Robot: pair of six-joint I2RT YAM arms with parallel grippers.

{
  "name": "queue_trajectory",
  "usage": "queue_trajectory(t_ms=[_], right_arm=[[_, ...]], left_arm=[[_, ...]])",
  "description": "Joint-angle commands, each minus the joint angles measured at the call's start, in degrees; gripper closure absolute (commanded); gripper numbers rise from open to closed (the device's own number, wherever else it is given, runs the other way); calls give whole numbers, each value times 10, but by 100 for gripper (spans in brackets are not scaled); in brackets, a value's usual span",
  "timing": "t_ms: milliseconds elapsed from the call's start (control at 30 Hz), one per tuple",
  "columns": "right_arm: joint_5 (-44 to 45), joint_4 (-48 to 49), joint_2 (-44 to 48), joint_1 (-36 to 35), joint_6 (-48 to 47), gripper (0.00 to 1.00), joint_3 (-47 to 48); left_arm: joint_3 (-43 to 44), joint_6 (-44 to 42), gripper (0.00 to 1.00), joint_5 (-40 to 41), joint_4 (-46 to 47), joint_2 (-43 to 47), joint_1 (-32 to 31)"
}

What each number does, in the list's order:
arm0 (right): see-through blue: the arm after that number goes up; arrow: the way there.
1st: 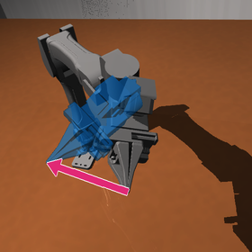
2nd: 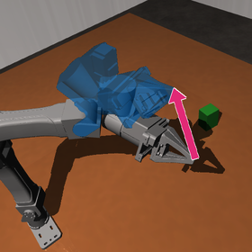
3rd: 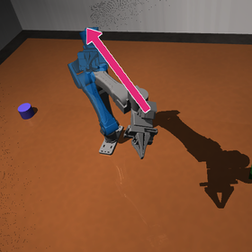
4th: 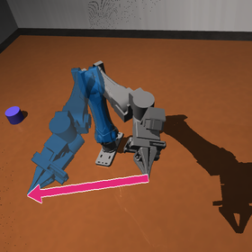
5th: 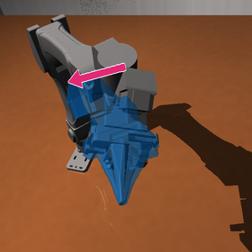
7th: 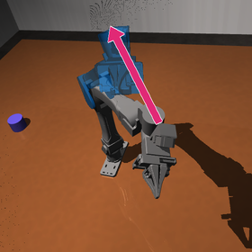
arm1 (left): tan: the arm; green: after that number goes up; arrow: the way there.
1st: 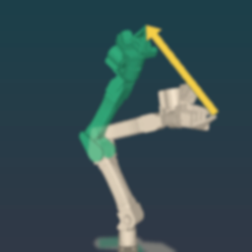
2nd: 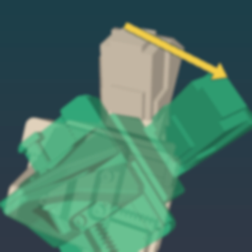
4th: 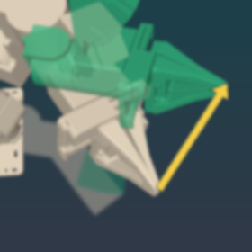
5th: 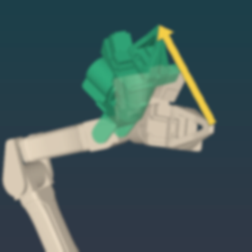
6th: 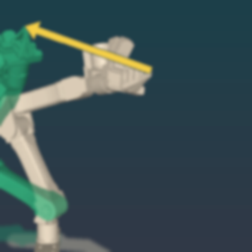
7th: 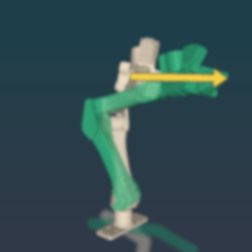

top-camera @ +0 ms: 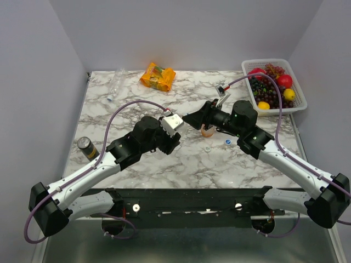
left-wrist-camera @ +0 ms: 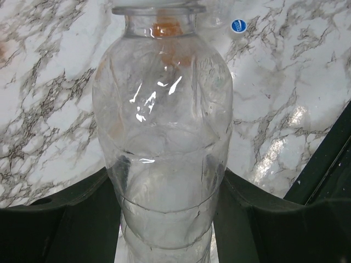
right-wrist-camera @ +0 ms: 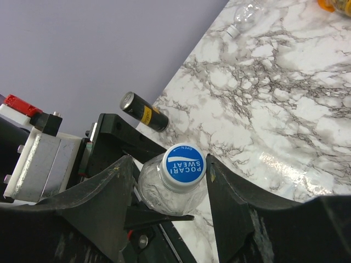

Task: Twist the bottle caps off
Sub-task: Unscrew the bottle cap from the plastic bottle.

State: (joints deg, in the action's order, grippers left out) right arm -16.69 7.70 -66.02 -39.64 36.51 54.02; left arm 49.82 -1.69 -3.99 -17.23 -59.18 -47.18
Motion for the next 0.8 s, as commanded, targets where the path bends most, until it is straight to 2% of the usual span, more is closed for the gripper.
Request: queue_trajectory(t_ms=[0,267,367,400,533,600,633,700,767], right_arm=[[-30,37,-4,-9,15,37,19],[-34,53,-5,-17,19,38,20],[-32,56,-7,-17,19,47,20],[-32,56,-7,-18,18,54,20],[-33,59,-11,-18,10,69,16],[-48,64,-16,-18,-4,75,16],[-55,66,-17,-18,-12,78,16],[-95,69,-17,-13,-41,80,17],[-155,78,-17,-4,-54,81,16]], left_arm=[[17,-6,67,8,-7,-11,-8],[19,-6,67,7,-9,-18,-13],[19,-6,67,6,-11,-23,-17],[20,-6,67,7,-11,-23,-18],[20,-8,67,-4,-12,-19,-17],[19,-13,67,-26,-10,-13,-17],[19,-15,67,-63,-7,-9,-17],[18,-18,67,-100,0,1,-15],[15,-19,67,-170,10,12,-11]])
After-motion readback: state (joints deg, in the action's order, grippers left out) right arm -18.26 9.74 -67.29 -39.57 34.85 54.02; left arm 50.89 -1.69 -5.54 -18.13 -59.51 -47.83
